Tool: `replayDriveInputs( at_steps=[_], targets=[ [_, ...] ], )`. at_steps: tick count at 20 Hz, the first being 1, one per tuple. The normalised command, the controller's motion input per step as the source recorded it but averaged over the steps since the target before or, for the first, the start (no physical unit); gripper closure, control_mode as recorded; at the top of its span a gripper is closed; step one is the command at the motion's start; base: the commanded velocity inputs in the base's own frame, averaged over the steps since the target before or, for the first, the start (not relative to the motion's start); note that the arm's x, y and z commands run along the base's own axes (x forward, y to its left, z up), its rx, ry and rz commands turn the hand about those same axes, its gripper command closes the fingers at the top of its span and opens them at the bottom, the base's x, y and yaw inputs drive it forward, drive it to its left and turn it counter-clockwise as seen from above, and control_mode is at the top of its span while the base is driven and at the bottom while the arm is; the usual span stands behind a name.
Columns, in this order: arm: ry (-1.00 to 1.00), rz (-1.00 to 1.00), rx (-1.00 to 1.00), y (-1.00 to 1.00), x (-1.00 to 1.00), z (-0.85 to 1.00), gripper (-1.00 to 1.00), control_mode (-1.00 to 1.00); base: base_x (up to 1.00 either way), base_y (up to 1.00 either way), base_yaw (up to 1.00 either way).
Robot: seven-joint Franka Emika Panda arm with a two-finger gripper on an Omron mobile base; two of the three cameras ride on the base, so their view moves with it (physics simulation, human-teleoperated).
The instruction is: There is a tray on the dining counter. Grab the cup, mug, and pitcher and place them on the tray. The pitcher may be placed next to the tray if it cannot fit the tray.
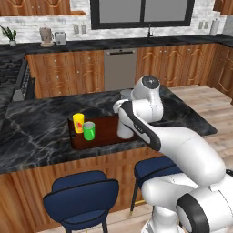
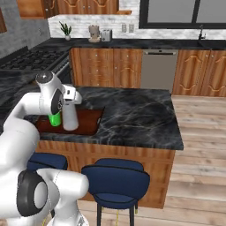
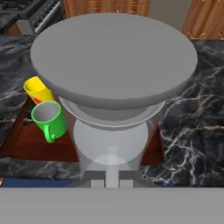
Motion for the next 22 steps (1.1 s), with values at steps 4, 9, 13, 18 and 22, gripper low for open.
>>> replayDriveInputs(
  at_steps=[4, 9, 13, 18, 22],
  targets=[
    [0.0, 0.0, 0.0, 0.0, 0.38, 0.0, 1.0, -1.0, 0.0, 0.0, 0.0],
    [0.0, 0.0, 0.0, 0.0, 0.36, 0.0, 1.0, -1.0, 0.0, 0.0, 0.0],
    [0.0, 0.0, 0.0, 0.0, 0.31, 0.0, 1.0, -1.0, 0.0, 0.0, 0.0],
    [0.0, 0.0, 0.0, 0.0, 0.18, 0.0, 1.0, -1.0, 0.0, 0.0, 0.0],
    [0.0, 0.0, 0.0, 0.0, 0.08, -0.11, 1.0, -1.0, 0.0, 0.0, 0.0]
  ],
)
